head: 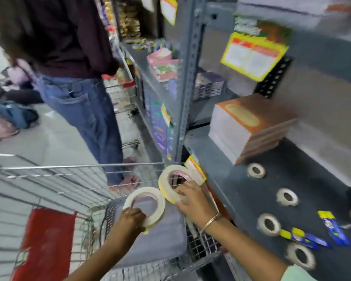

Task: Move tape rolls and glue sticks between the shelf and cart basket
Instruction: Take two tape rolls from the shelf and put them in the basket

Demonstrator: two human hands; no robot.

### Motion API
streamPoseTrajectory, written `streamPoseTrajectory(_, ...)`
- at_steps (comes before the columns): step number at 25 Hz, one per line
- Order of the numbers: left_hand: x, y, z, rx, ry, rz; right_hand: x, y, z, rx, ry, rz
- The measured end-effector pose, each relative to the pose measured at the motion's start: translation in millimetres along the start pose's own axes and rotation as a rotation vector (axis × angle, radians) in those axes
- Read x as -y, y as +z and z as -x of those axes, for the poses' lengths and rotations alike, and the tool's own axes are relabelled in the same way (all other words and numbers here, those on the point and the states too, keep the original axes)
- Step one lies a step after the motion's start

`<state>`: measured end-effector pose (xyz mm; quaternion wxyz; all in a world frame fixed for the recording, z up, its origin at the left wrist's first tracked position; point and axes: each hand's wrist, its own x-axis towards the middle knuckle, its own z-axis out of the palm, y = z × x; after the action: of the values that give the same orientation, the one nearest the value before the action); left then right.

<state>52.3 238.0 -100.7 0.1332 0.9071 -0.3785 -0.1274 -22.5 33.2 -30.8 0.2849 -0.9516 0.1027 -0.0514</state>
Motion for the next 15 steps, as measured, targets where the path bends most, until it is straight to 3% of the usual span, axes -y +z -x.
streamPoseTrajectory(4,44.6,41.9,-3.3,0.105,-0.224,0.04,-17.4,85.8,-26.9,0.157,0.041,0.119)
streamPoseTrajectory(8,77.8,99.4,-22.5,0.037,-0.363,0.196,-52.2,172.0,-45.2,0.346,0.146,0.228)
streamPoseTrajectory(13,100.3,169.0,-43.6,0.089,-0.444,0.209,-100.9,256.1,-50.9,0.468,0.181,0.337)
streamPoseTrajectory(15,102.7,183.4,-52.0,0.118,-0.467,0.186,-111.2,271.2,-51.6,0.42,0.145,0.374)
